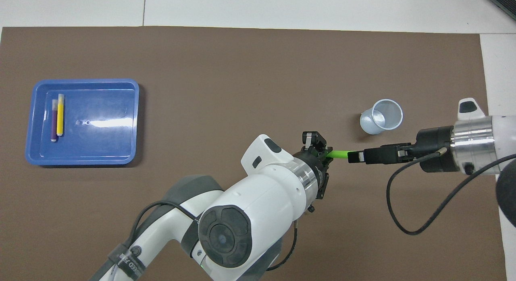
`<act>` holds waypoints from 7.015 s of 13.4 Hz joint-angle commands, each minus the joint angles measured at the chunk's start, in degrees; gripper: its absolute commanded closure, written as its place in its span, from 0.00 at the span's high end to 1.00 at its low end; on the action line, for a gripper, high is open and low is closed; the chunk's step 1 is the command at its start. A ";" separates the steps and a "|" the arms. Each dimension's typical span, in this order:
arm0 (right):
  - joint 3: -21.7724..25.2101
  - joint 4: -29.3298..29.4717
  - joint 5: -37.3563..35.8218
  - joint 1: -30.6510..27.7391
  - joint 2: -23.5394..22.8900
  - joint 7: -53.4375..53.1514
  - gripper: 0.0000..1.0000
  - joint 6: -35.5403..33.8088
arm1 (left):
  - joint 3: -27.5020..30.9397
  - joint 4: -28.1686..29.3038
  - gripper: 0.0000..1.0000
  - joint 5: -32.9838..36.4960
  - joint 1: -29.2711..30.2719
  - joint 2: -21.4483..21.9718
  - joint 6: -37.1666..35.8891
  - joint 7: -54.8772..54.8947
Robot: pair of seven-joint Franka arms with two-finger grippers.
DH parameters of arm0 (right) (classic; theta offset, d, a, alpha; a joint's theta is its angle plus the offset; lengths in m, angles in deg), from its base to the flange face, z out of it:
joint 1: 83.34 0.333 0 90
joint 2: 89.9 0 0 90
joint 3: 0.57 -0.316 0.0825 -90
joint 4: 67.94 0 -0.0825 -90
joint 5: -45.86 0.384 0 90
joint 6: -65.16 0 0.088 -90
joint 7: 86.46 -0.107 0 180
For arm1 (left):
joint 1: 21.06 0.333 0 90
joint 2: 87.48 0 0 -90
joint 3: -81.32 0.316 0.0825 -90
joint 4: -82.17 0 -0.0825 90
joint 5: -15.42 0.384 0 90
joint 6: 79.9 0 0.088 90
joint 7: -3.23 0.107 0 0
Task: Transfer and insert pens with both arms
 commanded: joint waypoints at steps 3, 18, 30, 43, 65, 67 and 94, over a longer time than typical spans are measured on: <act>-0.20 -1.50 1.38 -0.11 1.29 -1.63 0.44 1.38 | 0.81 0.77 0.00 -1.00 -1.48 0.14 2.06 -0.22; -0.20 -1.15 1.47 1.04 1.11 -2.33 0.30 3.13 | 0.90 0.51 0.00 -0.91 -1.83 -0.56 2.41 -0.13; -0.12 -0.89 0.68 1.04 0.76 -2.60 0.00 2.96 | 0.81 0.51 0.05 -0.91 -1.92 -0.65 3.38 0.48; 0.06 7.46 -23.02 -1.07 -1.53 -4.54 0.00 2.17 | 1.52 -1.07 1.00 0.05 11.58 2.60 -7.08 0.13; -0.11 7.37 -46.25 -3.01 -16.55 3.82 0.00 19.39 | 2.22 2.43 1.00 0.41 45.87 11.12 -40.56 89.27; -0.12 6.93 -46.25 -3.01 -17.17 2.94 0.00 20.62 | 2.30 4.29 1.00 1.71 48.26 11.74 -40.39 100.27; 3.75 12.12 -44.76 -5.73 -1.90 8.37 1.00 -5.74 | 2.22 0.95 1.00 18.60 60.13 -17.61 -12.79 136.62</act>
